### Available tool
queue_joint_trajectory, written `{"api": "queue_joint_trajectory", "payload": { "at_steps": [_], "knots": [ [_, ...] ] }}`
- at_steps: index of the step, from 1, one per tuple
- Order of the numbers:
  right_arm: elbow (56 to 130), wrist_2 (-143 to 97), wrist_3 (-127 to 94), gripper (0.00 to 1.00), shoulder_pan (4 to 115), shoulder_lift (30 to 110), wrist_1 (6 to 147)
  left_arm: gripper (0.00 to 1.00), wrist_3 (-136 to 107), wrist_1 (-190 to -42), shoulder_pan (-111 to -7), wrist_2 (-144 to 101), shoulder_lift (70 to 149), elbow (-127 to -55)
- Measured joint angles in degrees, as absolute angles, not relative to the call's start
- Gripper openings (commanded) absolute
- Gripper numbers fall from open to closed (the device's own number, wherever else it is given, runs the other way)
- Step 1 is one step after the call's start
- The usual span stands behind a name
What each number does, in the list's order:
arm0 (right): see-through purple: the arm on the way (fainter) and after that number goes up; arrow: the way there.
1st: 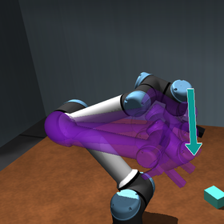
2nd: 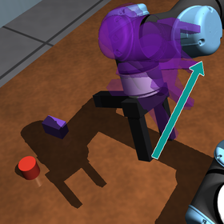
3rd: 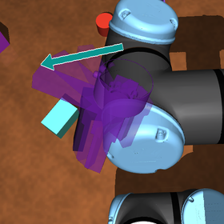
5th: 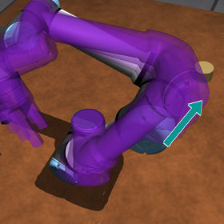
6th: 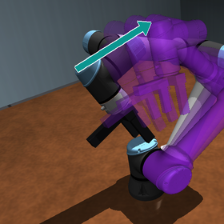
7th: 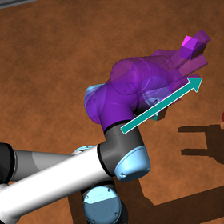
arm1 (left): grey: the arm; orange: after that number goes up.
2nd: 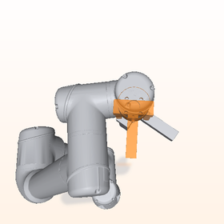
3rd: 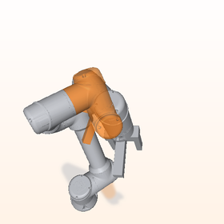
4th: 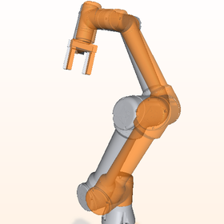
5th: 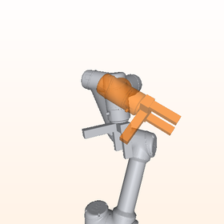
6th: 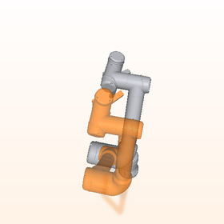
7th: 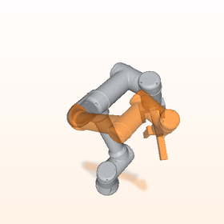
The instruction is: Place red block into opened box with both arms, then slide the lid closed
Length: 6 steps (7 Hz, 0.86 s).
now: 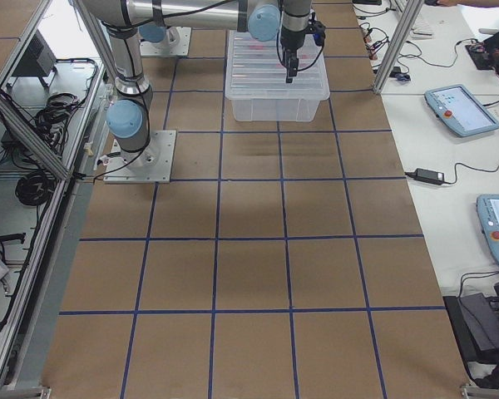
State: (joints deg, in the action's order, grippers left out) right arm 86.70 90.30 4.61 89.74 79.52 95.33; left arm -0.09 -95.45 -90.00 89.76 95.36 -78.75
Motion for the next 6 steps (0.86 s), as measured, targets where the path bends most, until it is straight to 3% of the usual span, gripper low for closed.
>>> {"api": "queue_joint_trajectory", "payload": {
  "at_steps": [6],
  "knots": [
    [91.47, 93.90, 4.77, 1.00, 89.24, 76.41, 98.12, 1.00, -0.03, -95.49, -90.00, 89.68, 95.36, -78.53]
  ]
}}
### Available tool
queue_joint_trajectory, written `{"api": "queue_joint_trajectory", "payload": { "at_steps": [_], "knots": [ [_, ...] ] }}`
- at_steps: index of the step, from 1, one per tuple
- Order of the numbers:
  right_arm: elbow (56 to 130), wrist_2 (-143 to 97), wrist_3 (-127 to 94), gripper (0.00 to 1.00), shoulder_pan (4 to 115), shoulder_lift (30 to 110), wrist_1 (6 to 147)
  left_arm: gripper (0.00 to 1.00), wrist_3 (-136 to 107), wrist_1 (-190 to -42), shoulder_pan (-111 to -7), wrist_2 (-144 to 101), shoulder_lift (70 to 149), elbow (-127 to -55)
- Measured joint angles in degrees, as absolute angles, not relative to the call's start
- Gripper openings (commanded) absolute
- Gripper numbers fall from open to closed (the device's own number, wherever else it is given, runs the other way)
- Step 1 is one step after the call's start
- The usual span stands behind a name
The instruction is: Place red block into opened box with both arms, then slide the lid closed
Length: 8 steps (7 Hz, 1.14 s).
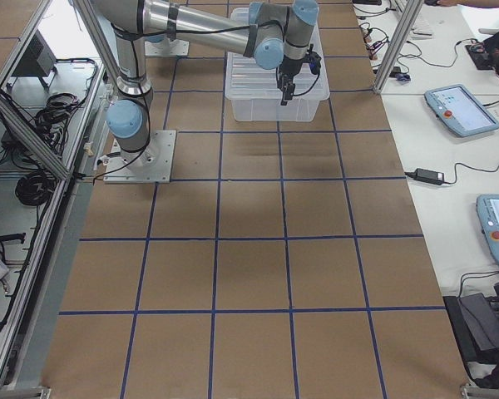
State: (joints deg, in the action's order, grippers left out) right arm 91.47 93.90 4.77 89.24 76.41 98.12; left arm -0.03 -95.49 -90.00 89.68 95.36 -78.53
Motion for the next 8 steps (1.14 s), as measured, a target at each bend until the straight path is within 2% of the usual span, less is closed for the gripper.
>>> {"api": "queue_joint_trajectory", "payload": {
  "at_steps": [7, 8],
  "knots": [
    [94.09, 97.59, 4.97, 1.00, 85.42, 76.08, 103.97, 1.00, -0.09, -98.92, -88.66, 90.57, 95.96, -78.11],
    [94.28, 98.25, 5.04, 1.00, 84.42, 76.08, 103.95, 1.00, 0.04, -95.97, -88.08, 91.09, 96.12, -78.42]
  ]
}}
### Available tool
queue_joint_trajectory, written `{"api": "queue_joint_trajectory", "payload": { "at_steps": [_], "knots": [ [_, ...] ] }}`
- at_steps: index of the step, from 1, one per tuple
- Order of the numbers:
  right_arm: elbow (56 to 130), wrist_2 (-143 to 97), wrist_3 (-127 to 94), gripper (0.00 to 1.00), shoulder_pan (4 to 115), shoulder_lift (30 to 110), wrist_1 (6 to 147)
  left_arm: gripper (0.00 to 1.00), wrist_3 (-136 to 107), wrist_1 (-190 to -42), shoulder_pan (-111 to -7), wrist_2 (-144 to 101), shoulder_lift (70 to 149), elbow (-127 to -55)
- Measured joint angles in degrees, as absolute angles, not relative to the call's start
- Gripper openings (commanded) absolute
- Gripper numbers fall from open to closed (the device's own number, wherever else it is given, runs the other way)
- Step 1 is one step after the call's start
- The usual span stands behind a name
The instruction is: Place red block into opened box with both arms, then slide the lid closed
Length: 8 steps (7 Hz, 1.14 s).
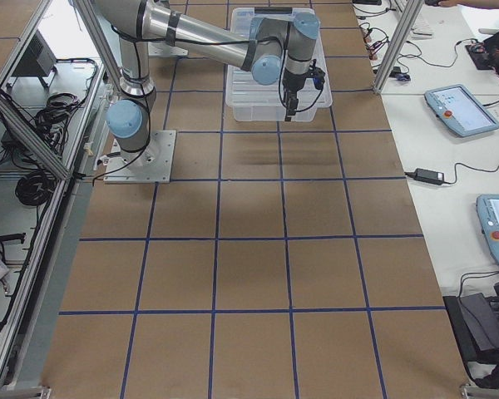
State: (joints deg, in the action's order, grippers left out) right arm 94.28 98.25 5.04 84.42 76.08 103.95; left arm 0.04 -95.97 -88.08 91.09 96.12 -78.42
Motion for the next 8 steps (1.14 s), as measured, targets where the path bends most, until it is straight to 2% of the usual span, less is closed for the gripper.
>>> {"api": "queue_joint_trajectory", "payload": {
  "at_steps": [4, 6, 8],
  "knots": [
    [94.39, 99.36, 5.17, 1.00, 79.18, 76.10, 103.54, 1.00, 12.44, -91.48, -76.98, 91.00, 98.08, -81.08],
    [94.39, 101.20, 5.05, 1.00, 77.08, 76.11, 103.42, 1.00, 21.58, -88.82, -71.11, 90.83, 101.49, -81.65],
    [94.38, 101.67, 5.05, 1.00, 75.62, 76.15, 103.37, 1.00, 28.71, -84.49, -66.40, 89.60, 105.12, -85.59]
  ]
}}
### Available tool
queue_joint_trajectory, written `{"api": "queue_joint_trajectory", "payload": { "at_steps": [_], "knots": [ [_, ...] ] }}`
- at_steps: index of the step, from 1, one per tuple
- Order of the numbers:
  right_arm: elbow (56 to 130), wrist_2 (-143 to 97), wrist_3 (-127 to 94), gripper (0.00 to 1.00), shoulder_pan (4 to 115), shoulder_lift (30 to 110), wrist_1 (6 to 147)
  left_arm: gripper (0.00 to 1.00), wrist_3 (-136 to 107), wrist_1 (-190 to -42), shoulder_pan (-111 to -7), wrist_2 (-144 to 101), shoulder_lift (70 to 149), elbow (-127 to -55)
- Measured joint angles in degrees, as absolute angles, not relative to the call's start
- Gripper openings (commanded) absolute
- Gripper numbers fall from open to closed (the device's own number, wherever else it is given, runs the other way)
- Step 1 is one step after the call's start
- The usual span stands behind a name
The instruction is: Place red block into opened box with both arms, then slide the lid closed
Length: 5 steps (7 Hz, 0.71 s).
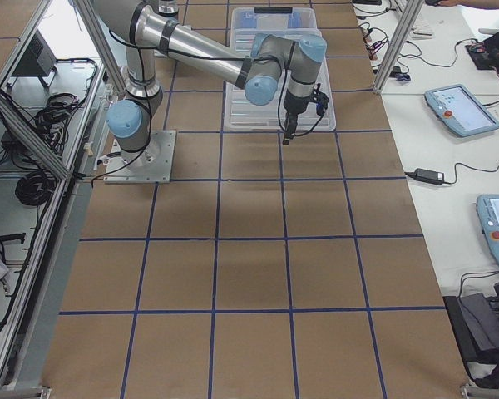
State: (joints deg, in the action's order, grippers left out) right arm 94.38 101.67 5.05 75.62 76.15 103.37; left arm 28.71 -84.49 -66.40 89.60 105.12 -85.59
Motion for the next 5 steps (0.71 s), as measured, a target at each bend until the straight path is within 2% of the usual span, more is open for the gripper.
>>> {"api": "queue_joint_trajectory", "payload": {
  "at_steps": [3, 5],
  "knots": [
    [94.32, 101.76, 5.17, 1.00, 74.62, 76.27, 103.36, 1.00, 36.56, -69.72, -63.19, 87.09, 109.57, -94.36],
    [94.31, 101.74, 5.27, 1.00, 73.54, 76.38, 103.36, 1.00, 36.83, -64.19, -63.48, 85.26, 113.59, -96.78]
  ]
}}
